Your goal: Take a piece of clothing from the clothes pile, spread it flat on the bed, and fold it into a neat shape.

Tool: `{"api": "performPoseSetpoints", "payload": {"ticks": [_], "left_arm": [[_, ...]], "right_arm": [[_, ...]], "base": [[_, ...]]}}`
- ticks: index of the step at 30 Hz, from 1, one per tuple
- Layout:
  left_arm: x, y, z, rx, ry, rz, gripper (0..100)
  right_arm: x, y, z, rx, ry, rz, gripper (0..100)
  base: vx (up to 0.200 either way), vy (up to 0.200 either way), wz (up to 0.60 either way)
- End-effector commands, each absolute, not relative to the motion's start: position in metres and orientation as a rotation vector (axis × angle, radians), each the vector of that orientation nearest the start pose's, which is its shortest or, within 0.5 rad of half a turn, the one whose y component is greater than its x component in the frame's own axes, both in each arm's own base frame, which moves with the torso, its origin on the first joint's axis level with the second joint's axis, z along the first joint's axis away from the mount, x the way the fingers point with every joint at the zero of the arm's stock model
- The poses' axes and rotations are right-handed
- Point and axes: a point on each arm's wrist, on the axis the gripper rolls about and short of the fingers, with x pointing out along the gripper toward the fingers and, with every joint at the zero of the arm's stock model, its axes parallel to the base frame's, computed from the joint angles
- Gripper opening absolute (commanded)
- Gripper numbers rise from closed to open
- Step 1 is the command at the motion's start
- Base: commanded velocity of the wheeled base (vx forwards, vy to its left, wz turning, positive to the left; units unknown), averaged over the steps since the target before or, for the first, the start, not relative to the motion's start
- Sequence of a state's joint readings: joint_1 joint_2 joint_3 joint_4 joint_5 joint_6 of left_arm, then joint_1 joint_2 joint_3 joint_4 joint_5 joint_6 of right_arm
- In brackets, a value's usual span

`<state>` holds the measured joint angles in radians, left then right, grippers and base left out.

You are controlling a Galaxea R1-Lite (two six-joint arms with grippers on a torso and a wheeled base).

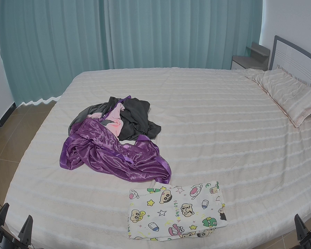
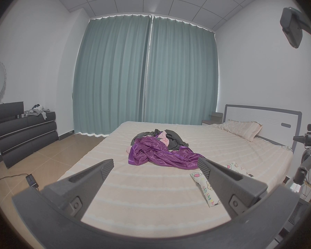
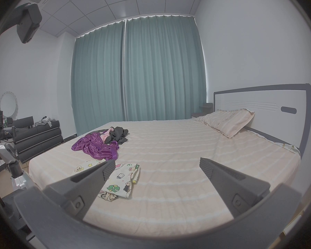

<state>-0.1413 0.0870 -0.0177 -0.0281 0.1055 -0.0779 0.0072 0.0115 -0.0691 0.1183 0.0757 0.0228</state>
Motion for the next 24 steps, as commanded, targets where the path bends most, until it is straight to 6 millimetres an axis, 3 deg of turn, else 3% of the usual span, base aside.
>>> {"api": "performPoseSetpoints", "payload": {"ticks": [1, 24], "left_arm": [[-0.0149, 0.0045, 0.0803, -0.07, 0.067, -0.033, 100], [-0.0149, 0.0045, 0.0803, -0.07, 0.067, -0.033, 100]], "right_arm": [[-0.0286, 0.0015, 0.0823, 0.025, 0.05, 0.082, 100], [-0.0285, 0.0013, 0.0825, 0.052, 0.046, 0.076, 100]], "base": [[0.0, 0.0, 0.0], [0.0, 0.0, 0.0]]}}
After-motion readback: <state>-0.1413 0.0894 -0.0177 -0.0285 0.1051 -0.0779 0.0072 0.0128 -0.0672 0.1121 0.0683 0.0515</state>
